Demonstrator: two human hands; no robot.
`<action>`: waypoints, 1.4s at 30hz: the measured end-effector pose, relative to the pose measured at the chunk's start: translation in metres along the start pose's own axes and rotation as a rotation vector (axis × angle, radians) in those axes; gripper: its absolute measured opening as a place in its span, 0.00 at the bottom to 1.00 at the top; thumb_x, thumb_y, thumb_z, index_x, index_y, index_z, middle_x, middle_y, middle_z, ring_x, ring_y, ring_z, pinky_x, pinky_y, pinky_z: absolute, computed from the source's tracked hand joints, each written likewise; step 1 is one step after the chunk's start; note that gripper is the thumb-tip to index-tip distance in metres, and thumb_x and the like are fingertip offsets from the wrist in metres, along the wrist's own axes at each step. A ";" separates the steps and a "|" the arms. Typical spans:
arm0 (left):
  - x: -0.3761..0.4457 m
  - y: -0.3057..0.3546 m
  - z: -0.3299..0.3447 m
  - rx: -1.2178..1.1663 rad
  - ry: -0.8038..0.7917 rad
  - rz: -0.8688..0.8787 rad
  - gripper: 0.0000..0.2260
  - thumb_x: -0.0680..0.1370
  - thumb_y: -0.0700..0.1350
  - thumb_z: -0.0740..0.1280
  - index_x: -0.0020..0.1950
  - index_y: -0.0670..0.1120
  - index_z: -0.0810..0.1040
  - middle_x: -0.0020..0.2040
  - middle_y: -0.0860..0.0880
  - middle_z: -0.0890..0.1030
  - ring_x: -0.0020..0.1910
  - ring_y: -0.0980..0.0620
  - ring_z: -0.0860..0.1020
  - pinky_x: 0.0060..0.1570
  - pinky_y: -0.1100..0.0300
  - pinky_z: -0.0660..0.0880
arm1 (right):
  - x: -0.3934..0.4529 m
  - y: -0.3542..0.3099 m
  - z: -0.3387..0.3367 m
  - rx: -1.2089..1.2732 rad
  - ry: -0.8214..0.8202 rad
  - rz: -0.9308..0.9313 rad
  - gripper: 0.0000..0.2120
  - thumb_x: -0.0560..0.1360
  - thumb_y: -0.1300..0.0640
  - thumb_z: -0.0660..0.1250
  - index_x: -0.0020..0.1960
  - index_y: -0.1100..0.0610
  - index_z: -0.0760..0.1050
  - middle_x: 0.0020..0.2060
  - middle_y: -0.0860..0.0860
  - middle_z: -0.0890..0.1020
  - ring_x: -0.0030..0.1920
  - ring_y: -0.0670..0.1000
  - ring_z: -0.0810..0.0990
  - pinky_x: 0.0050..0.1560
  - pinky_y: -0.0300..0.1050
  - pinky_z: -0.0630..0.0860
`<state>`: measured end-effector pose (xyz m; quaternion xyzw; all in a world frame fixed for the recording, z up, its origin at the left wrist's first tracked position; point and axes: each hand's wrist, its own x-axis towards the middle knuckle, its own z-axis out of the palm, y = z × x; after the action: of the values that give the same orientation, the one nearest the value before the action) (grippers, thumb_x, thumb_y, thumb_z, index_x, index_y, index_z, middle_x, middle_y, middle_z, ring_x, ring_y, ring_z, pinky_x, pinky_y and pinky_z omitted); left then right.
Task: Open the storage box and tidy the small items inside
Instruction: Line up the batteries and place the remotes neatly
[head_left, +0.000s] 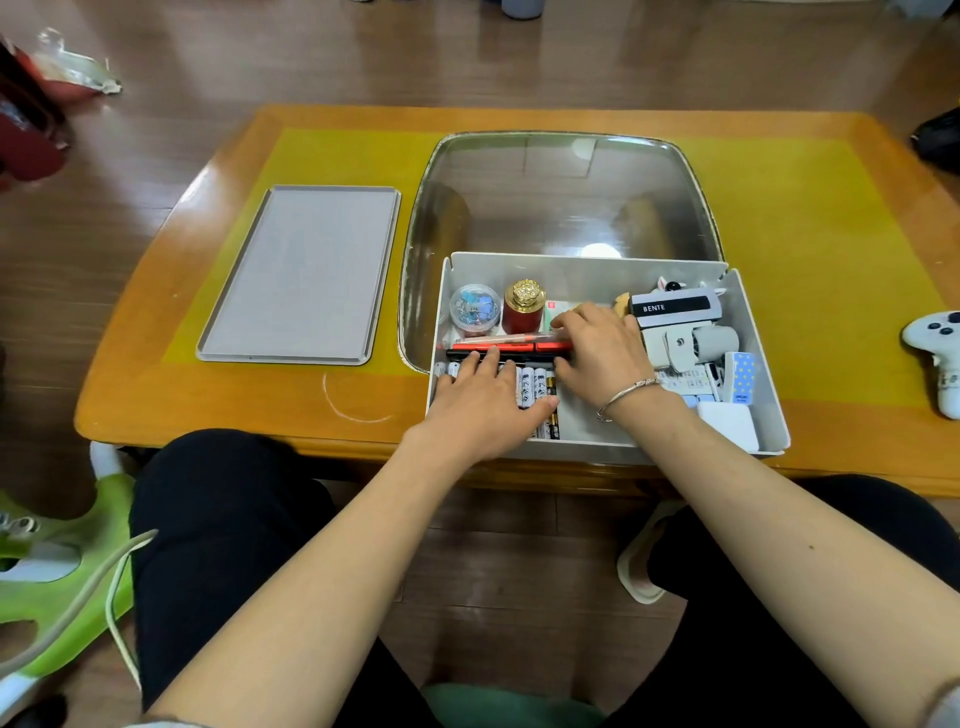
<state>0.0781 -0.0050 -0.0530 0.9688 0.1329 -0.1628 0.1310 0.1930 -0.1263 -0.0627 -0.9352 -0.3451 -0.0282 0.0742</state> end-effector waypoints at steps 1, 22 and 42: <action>0.000 0.000 0.000 0.003 0.006 0.000 0.37 0.76 0.70 0.47 0.78 0.47 0.54 0.79 0.47 0.50 0.77 0.45 0.49 0.72 0.43 0.50 | 0.000 -0.001 0.000 -0.010 -0.022 -0.019 0.19 0.72 0.56 0.65 0.62 0.54 0.72 0.58 0.51 0.76 0.61 0.54 0.71 0.68 0.56 0.59; 0.004 0.003 -0.002 -0.003 -0.025 -0.085 0.37 0.77 0.69 0.49 0.78 0.46 0.51 0.79 0.46 0.46 0.77 0.42 0.45 0.73 0.44 0.49 | -0.007 0.003 -0.010 0.048 -0.016 -0.005 0.15 0.74 0.57 0.64 0.60 0.55 0.76 0.56 0.53 0.77 0.60 0.56 0.71 0.56 0.48 0.63; 0.011 0.015 -0.013 0.133 -0.112 -0.033 0.34 0.79 0.66 0.51 0.79 0.52 0.46 0.79 0.46 0.44 0.77 0.40 0.43 0.72 0.39 0.48 | -0.065 0.093 -0.068 0.129 0.168 0.274 0.09 0.72 0.60 0.67 0.51 0.53 0.79 0.54 0.52 0.79 0.56 0.56 0.73 0.49 0.46 0.60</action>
<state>0.0961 -0.0128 -0.0421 0.9625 0.1304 -0.2272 0.0710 0.2042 -0.2485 -0.0132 -0.9611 -0.2081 -0.0736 0.1659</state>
